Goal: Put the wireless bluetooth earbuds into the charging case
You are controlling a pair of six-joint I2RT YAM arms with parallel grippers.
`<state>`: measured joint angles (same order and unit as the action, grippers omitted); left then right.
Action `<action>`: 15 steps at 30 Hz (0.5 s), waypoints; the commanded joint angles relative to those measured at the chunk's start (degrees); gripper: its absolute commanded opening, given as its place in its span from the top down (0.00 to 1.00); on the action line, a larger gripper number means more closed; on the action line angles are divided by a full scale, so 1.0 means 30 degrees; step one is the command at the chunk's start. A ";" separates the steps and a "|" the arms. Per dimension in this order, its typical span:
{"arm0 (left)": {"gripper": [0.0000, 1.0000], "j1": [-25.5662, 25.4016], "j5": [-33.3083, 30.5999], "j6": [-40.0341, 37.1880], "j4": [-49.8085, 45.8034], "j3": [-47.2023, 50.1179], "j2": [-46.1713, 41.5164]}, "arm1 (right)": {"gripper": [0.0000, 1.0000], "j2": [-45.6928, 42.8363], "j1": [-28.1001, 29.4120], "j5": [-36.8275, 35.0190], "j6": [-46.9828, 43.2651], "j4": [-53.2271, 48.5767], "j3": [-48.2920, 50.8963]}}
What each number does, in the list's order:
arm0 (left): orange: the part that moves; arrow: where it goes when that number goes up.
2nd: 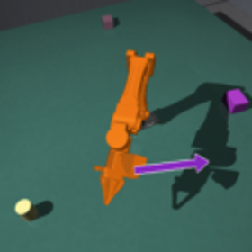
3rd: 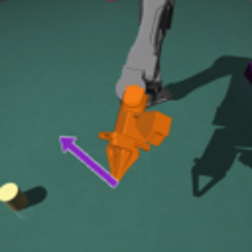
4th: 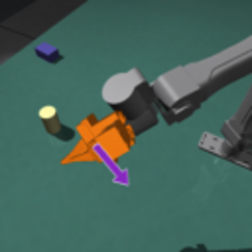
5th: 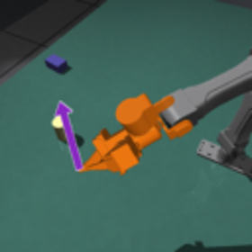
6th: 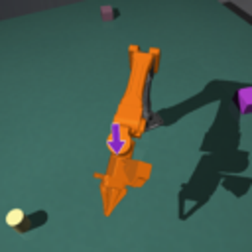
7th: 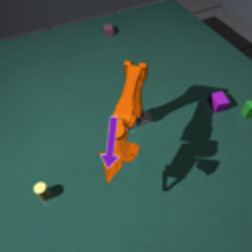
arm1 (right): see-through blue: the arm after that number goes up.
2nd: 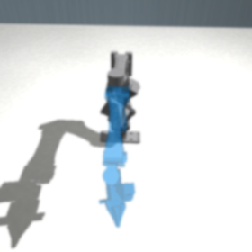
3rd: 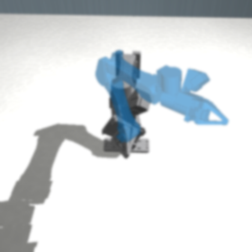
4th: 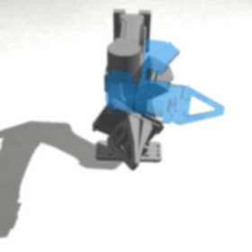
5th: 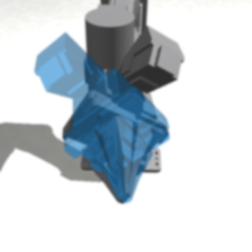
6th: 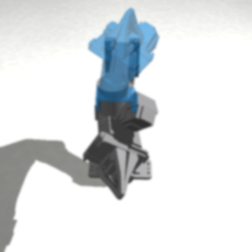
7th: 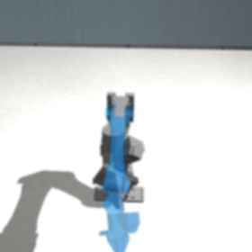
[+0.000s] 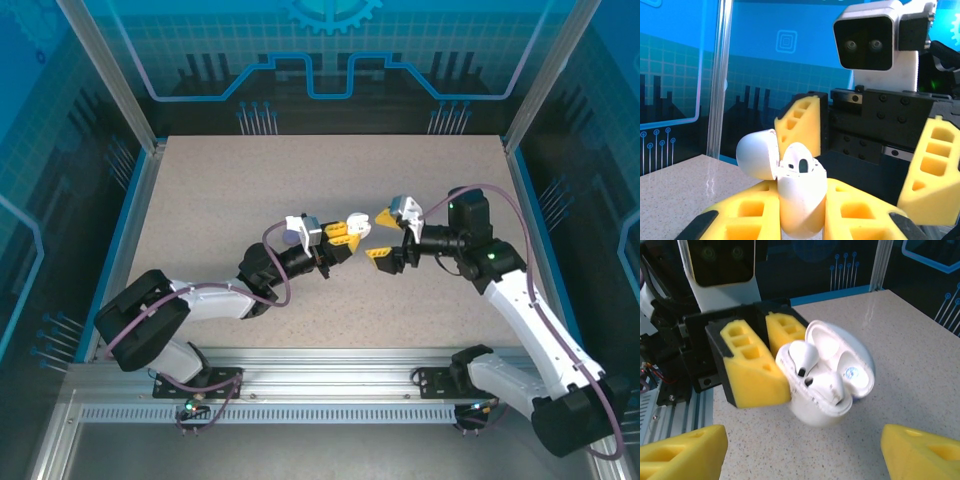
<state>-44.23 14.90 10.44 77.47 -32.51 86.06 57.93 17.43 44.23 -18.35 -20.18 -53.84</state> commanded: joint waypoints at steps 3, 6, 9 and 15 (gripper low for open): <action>0.80 -0.0196 0.0298 -0.0241 0.0903 0.0316 -0.0591 | 0.21 0.1372 -0.0419 0.1845 -0.0381 -0.0224 -0.1404; 0.80 -0.0182 0.0264 -0.0277 0.0916 0.0378 -0.0657 | 0.22 0.1994 -0.0448 0.2303 -0.0569 -0.0328 -0.1825; 0.80 -0.0181 0.0250 -0.0256 0.0910 0.0437 -0.0701 | 0.23 0.2502 -0.0476 0.3038 -0.0852 -0.0670 -0.2325; 0.80 -0.0170 -0.0013 -0.0484 0.0919 0.0553 -0.0667 | 0.31 0.3152 -0.0480 0.5168 -0.1684 -0.1467 -0.3122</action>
<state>-44.42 14.87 10.35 77.45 -31.66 85.43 66.87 16.80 54.04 -21.17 -22.02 -60.86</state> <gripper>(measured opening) 0.206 0.693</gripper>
